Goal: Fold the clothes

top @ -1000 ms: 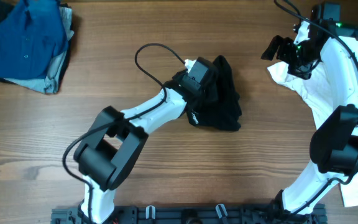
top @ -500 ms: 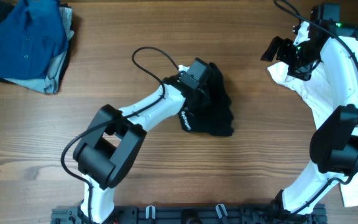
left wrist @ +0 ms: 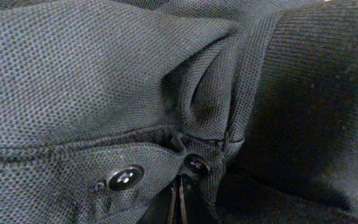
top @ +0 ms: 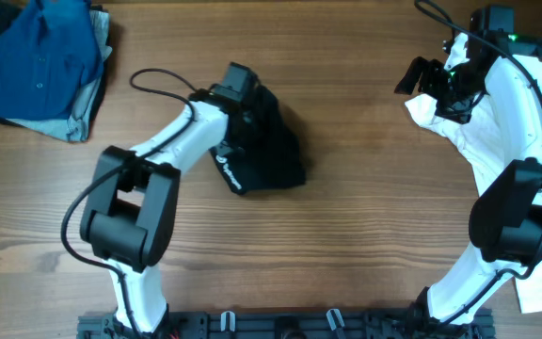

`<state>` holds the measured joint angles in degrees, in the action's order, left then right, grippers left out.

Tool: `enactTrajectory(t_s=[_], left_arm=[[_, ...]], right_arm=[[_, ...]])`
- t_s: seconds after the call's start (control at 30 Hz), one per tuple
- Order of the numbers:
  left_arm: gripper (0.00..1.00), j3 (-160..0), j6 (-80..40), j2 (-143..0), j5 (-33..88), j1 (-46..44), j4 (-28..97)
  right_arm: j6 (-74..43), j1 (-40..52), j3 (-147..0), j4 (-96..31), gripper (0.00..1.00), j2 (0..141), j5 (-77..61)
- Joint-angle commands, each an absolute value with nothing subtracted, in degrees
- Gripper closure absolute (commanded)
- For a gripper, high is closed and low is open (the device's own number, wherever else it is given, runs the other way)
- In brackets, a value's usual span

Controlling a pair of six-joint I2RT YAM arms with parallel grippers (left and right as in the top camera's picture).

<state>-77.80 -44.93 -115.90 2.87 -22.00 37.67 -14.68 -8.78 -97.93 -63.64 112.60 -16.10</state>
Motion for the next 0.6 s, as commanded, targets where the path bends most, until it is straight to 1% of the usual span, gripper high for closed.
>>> enactTrajectory(t_s=[0.0, 0.1, 0.17, 0.37, 0.4, 0.43, 0.47, 0.53, 0.57], left_arm=[[0.96, -75.77, -45.47, -118.19, -3.88, -18.74, 40.01], [0.96, -75.77, -45.98, -118.19, -6.63, -18.72, 41.25], [0.96, -75.77, -48.36, -118.19, -9.26, -18.57, 42.65], [0.96, -75.77, -48.42, -118.08, -5.74, -18.48, 43.35], [0.75, -75.77, -48.42, -118.02, -4.73, -18.74, 43.35], [0.63, -75.77, -48.45, -117.75, -3.79, -19.03, 43.35], [0.47, -75.77, -48.51, -117.51, -3.29, -19.42, 43.33], [0.28, -75.77, -48.53, -116.66, -2.37, -20.32, 43.29], [0.26, -75.77, -48.8, -116.27, -2.37, -20.67, 43.31]], right_arm=[[-13.69, -8.54, -98.41, -63.72, 0.0, 112.62, -16.78], [-13.72, -8.54, -98.41, -63.72, 0.0, 112.62, -16.78], [-13.69, -8.54, -98.41, -63.81, 0.0, 112.62, -16.78], [-13.65, -8.54, -98.41, -63.92, 0.0, 112.62, -16.78], [-13.65, -8.54, -98.41, -63.88, 0.0, 112.62, -16.78], [-13.65, -8.54, -98.41, -63.83, 0.0, 112.62, -16.78], [-13.67, -8.54, -98.41, -63.72, 0.0, 112.62, -16.78], [-13.67, -8.54, -98.41, -63.53, 0.0, 112.62, -16.8], [-13.69, -8.54, -98.41, -63.48, 0.01, 112.62, -16.8]])
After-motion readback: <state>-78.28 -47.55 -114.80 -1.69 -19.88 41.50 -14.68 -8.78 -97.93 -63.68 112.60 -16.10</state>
